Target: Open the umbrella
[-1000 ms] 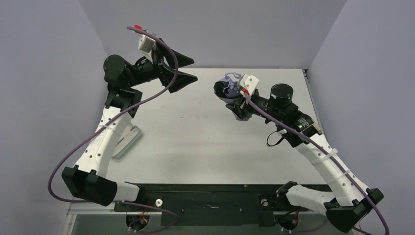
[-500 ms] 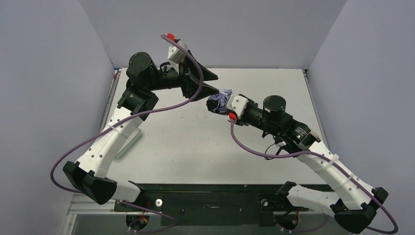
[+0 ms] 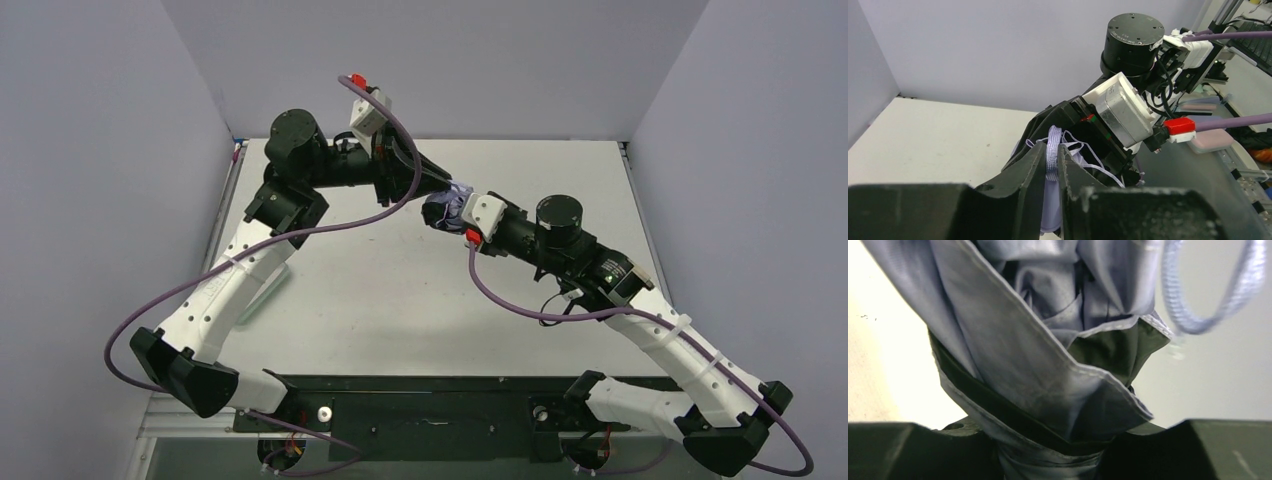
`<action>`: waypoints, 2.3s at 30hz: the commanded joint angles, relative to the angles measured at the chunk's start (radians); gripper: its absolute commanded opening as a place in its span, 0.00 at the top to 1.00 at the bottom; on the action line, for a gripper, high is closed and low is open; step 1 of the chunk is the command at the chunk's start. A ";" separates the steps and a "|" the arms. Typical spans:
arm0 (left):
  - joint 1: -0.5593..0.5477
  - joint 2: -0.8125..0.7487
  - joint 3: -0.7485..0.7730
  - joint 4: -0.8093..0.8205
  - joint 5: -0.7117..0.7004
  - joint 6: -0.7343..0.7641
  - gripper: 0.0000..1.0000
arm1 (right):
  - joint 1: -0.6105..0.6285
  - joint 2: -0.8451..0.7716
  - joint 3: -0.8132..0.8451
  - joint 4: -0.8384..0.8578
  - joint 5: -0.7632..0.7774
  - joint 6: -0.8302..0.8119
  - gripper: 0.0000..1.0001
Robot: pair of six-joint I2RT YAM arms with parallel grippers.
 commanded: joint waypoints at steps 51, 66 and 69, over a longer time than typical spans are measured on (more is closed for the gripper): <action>0.003 -0.197 -0.115 -0.722 -0.537 1.845 0.25 | -0.194 0.221 0.253 -0.542 -0.170 0.166 1.00; -0.167 -0.092 -0.236 -0.607 -1.015 1.942 0.53 | -0.143 0.239 0.266 -0.672 -0.113 0.094 1.00; -0.156 -0.082 -0.242 -0.610 -1.076 1.939 0.62 | -0.150 0.240 0.267 -0.693 -0.104 0.085 1.00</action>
